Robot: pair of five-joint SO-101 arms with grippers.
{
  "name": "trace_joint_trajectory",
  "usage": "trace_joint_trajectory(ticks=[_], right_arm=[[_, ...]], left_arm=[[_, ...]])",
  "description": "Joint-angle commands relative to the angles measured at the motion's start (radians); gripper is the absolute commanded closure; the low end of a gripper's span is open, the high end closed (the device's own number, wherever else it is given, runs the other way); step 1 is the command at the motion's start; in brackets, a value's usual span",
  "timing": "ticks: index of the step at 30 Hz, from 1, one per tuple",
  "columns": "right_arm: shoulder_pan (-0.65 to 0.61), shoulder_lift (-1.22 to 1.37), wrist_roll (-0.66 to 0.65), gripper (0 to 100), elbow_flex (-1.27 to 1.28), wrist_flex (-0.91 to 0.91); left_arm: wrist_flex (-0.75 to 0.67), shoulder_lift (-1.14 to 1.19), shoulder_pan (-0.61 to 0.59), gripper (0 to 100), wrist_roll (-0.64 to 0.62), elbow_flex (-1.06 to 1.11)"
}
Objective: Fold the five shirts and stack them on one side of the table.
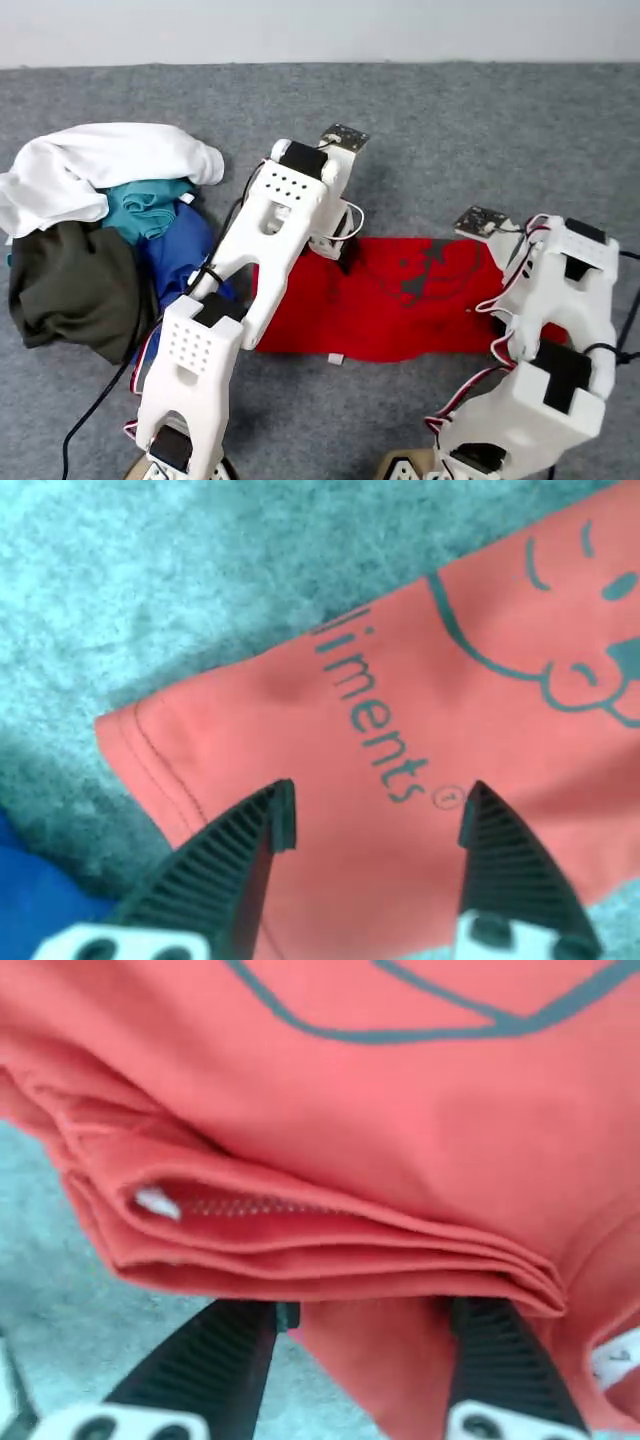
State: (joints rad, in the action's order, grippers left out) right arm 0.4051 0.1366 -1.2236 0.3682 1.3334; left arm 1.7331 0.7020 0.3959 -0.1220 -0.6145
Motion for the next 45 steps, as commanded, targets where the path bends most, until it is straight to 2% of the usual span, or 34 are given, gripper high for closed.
trace_joint_trajectory(ticks=[1, 9, 14, 20, 27, 30, 43, 45], right_arm=[[-0.033, -0.111, 0.037, 74.5, -0.031, 0.084], [-0.108, -0.286, 0.084, 74.5, 0.038, 0.185], [-0.142, -0.289, 0.146, 74.5, 0.16, 0.002], [-0.271, -0.289, 0.298, 74.6, 0.244, -0.236], [-0.406, -0.286, 0.347, 74.6, 0.267, -0.303], [-0.397, -0.298, 0.35, 74.6, 0.269, -0.292], [-0.176, -0.521, 0.356, 74.6, 0.229, -0.064], [-0.148, -0.536, 0.405, 74.6, 0.247, -0.062]], left_arm=[[0.023, -0.008, 0.011, 73, 0.005, 0.005], [0.023, -0.008, 0.011, 73, 0.005, 0.038], [0.023, -0.008, 0.011, 73, 0.005, 0.038], [0.023, -0.008, 0.011, 73, 0.005, 0.039], [0.023, -0.008, 0.011, 73, 0.005, 0.041], [0.023, -0.008, 0.011, 73, 0.005, 0.041], [0.023, -0.018, -0.006, 73, 0.005, 0.033], [0.023, -0.029, -0.023, 73, 0.005, 0.035]])
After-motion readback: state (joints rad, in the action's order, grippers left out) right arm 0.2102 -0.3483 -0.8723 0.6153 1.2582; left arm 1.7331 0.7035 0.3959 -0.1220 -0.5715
